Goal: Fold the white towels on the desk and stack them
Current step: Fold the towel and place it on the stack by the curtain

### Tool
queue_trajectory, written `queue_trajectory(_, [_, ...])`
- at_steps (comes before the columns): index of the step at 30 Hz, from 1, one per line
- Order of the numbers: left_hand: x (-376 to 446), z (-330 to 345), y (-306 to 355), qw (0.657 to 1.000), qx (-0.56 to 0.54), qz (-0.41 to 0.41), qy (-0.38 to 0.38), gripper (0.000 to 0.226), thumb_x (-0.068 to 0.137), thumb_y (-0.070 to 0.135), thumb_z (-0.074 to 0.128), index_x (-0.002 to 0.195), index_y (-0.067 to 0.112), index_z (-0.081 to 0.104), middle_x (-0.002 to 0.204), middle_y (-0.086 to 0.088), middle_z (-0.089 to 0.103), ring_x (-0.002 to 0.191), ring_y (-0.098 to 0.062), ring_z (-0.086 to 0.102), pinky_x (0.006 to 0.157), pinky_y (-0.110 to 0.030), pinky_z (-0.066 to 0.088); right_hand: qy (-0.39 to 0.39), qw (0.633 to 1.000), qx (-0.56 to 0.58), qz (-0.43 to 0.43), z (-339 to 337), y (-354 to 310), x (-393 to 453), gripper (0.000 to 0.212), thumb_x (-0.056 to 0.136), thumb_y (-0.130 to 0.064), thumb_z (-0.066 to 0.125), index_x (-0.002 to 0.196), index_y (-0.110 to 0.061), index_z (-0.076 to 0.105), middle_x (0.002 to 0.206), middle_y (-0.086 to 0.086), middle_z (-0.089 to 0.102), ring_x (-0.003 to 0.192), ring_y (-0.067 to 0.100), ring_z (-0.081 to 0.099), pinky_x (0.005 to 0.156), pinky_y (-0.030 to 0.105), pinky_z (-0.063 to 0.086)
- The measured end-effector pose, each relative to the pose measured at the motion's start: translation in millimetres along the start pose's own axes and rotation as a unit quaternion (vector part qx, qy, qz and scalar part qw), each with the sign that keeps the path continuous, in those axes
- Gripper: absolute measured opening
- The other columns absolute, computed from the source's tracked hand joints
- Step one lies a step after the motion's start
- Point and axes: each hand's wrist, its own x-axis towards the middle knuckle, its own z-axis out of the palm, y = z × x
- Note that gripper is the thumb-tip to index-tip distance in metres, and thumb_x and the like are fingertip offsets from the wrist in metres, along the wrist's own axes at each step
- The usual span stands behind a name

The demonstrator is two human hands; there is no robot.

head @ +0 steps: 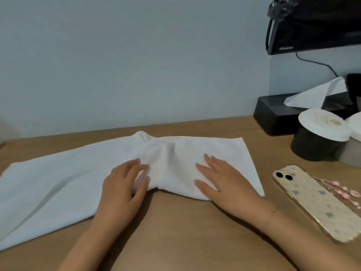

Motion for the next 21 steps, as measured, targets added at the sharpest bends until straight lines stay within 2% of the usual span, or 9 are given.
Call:
queue_trajectory(1, [-6.1, 1.6, -6.6, 1.000, 0.012, -0.014, -0.014, 0.041, 0.099, 0.051, 0.035, 0.131, 0.037, 0.056, 0.148, 0.010, 0.043, 0.135, -0.012, 0.036, 0.110, -0.035, 0.028, -0.013, 0.999, -0.040, -0.005, 5.2, 3.4, 0.9, 0.060, 0.099, -0.059, 0.019, 0.154, -0.038, 0.006, 0.161, -0.012, -0.011, 0.147, 0.004, -0.012, 0.114, 0.022, -0.011])
queue_trajectory(3, [-9.5, 2.7, -16.0, 0.999, 0.024, -0.015, -0.039, 0.048, 0.097, 0.056, 0.031, 0.138, 0.041, 0.050, 0.155, 0.012, 0.033, 0.141, -0.011, 0.031, 0.116, -0.037, 0.023, -0.010, 0.996, -0.083, -0.017, 8.5, 14.7, 3.9, 0.061, 0.097, -0.062, 0.012, 0.152, -0.042, -0.006, 0.159, -0.016, -0.018, 0.144, 0.001, -0.019, 0.114, 0.023, -0.016])
queue_trajectory(7, [-10.2, 2.5, -22.8, 0.998, 0.016, 0.005, -0.059, 0.053, 0.092, 0.063, 0.029, 0.139, 0.047, 0.047, 0.156, 0.018, 0.030, 0.139, -0.008, 0.032, 0.115, -0.034, 0.025, -0.029, 0.993, -0.107, -0.047, -7.2, 49.1, 10.7, 0.062, 0.091, -0.069, 0.006, 0.149, -0.051, -0.005, 0.158, -0.022, -0.016, 0.142, -0.006, -0.019, 0.114, 0.020, -0.016])
queue_trajectory(10, [-12.2, 2.4, -22.0, 0.998, 0.010, 0.026, -0.056, 0.047, 0.095, 0.058, 0.035, 0.137, 0.045, 0.051, 0.155, 0.018, 0.033, 0.138, -0.007, 0.034, 0.114, -0.034, 0.028, -0.058, 0.992, -0.090, -0.061, -19.8, 60.8, 14.1, 0.059, 0.092, -0.069, 0.013, 0.148, -0.053, -0.001, 0.157, -0.026, -0.013, 0.140, -0.012, -0.019, 0.110, 0.013, -0.017])
queue_trajectory(12, [-15.4, -1.0, -21.7, 0.999, -0.010, 0.035, -0.028, 0.035, 0.098, 0.044, 0.048, 0.130, 0.038, 0.060, 0.150, 0.013, 0.042, 0.134, -0.011, 0.043, 0.110, -0.038, 0.035, -0.063, 0.993, -0.079, -0.058, -22.8, 58.6, 15.0, 0.059, 0.094, -0.066, 0.019, 0.150, -0.050, 0.005, 0.158, -0.025, -0.009, 0.142, -0.009, -0.014, 0.111, 0.014, -0.014])
queue_trajectory(15, [-31.6, -13.1, -26.8, 0.998, -0.017, 0.050, 0.030, 0.027, 0.094, 0.023, 0.062, 0.120, 0.028, 0.068, 0.137, 0.009, 0.057, 0.123, -0.015, 0.055, 0.101, -0.043, 0.044, -0.005, 0.997, -0.065, -0.052, -26.0, 41.4, 14.3, 0.053, 0.097, -0.054, 0.036, 0.148, -0.041, 0.030, 0.159, -0.018, 0.015, 0.144, 0.000, 0.011, 0.112, 0.018, 0.007])
queue_trajectory(18, [-59.9, -35.0, -43.9, 0.997, -0.018, 0.037, 0.072, 0.026, 0.090, 0.017, 0.067, 0.114, 0.027, 0.070, 0.125, 0.013, 0.062, 0.115, -0.011, 0.058, 0.096, -0.043, 0.047, 0.068, 0.993, -0.039, -0.093, -23.8, -1.5, 17.2, 0.039, 0.097, -0.042, 0.047, 0.136, -0.036, 0.051, 0.147, -0.018, 0.039, 0.132, 0.000, 0.032, 0.104, 0.017, 0.023])
queue_trajectory(21, [-92.3, -62.5, -72.1, 0.994, -0.012, 0.014, 0.105, 0.023, 0.089, 0.015, 0.069, 0.109, 0.027, 0.070, 0.119, 0.015, 0.063, 0.112, -0.007, 0.058, 0.093, -0.038, 0.048, 0.062, 0.983, 0.001, -0.170, -11.2, -64.2, 24.7, 0.028, 0.096, -0.039, 0.051, 0.122, -0.034, 0.061, 0.132, -0.017, 0.054, 0.122, 0.000, 0.044, 0.097, 0.013, 0.031])
